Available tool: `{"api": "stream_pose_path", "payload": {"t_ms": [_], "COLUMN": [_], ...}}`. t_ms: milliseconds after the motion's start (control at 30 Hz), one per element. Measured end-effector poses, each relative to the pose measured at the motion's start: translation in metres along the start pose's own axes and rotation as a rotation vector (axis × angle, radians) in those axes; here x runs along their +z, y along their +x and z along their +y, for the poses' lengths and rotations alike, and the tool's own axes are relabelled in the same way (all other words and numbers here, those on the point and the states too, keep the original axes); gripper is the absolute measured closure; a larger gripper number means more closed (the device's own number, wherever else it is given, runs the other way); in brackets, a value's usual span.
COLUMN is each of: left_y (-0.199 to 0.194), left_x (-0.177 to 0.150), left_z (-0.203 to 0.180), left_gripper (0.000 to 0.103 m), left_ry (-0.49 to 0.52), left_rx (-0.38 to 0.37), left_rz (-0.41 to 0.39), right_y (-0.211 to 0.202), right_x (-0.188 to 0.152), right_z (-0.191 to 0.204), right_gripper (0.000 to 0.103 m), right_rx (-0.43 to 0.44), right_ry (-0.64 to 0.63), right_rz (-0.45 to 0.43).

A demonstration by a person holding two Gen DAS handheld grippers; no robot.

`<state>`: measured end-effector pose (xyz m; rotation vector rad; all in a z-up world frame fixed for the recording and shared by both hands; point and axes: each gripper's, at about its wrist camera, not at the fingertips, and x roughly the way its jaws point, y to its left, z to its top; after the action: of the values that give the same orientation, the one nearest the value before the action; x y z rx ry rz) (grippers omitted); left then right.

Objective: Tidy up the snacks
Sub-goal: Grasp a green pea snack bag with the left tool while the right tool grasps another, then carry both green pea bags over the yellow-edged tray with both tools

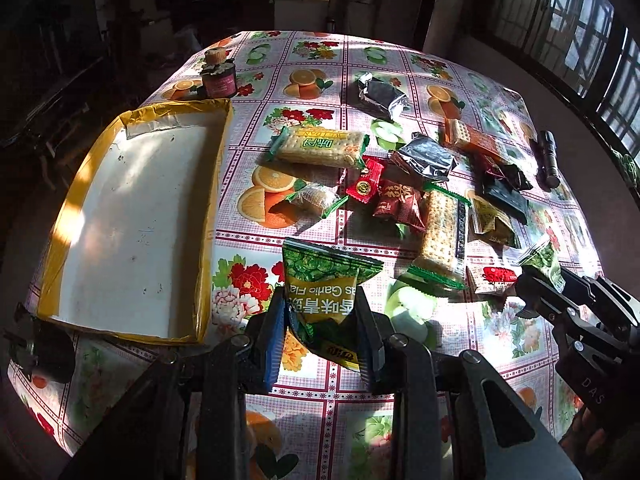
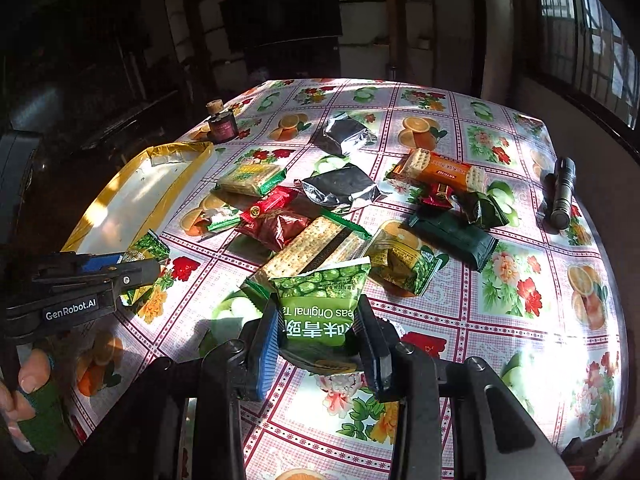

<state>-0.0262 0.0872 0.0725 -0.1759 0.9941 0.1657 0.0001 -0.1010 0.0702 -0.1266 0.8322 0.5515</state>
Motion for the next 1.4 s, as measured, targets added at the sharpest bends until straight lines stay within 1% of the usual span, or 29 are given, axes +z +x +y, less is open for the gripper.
{"api": "stream_pose_path", "payload": {"t_ms": [200, 367, 633, 733, 900, 1033, 1133, 1267, 1400], "left_y": [-0.019, -0.025, -0.031, -0.027, -0.015, -0.001, 0.011, 0.025, 0.036], "left_x": [-0.003, 0.0, 0.004, 0.005, 0.007, 0.01, 0.012, 0.013, 0.013], "left_z": [0.04, 0.082, 0.135, 0.149, 0.166, 0.176, 0.183, 0.189, 0.193], "left_gripper": [0.073, 0.073, 0.073, 0.073, 0.073, 0.073, 0.073, 0.073, 0.073], "left_ry": [-0.06, -0.139, -0.233, -0.262, -0.295, -0.306, -0.312, -0.313, -0.31], "left_rx": [0.036, 0.078, 0.141, 0.154, 0.189, 0.204, 0.213, 0.219, 0.22], "left_rz": [-0.034, -0.049, -0.069, -0.066, -0.051, -0.026, -0.006, 0.026, 0.047], "right_y": [0.006, 0.012, 0.031, 0.043, 0.078, 0.114, 0.141, 0.172, 0.187], "right_x": [0.009, 0.023, 0.046, 0.059, 0.088, 0.106, 0.112, 0.113, 0.11], "right_z": [0.036, 0.07, 0.126, 0.142, 0.175, 0.203, 0.216, 0.222, 0.224], "right_gripper": [0.065, 0.065, 0.065, 0.065, 0.065, 0.065, 0.065, 0.065, 0.065], "right_rx": [0.094, 0.19, 0.296, 0.342, 0.428, 0.454, 0.451, 0.433, 0.421], "right_ry": [-0.036, -0.067, -0.131, -0.136, -0.138, -0.162, -0.176, -0.182, -0.196], "right_rz": [0.006, 0.001, 0.005, 0.012, 0.047, 0.091, 0.127, 0.18, 0.207]}}
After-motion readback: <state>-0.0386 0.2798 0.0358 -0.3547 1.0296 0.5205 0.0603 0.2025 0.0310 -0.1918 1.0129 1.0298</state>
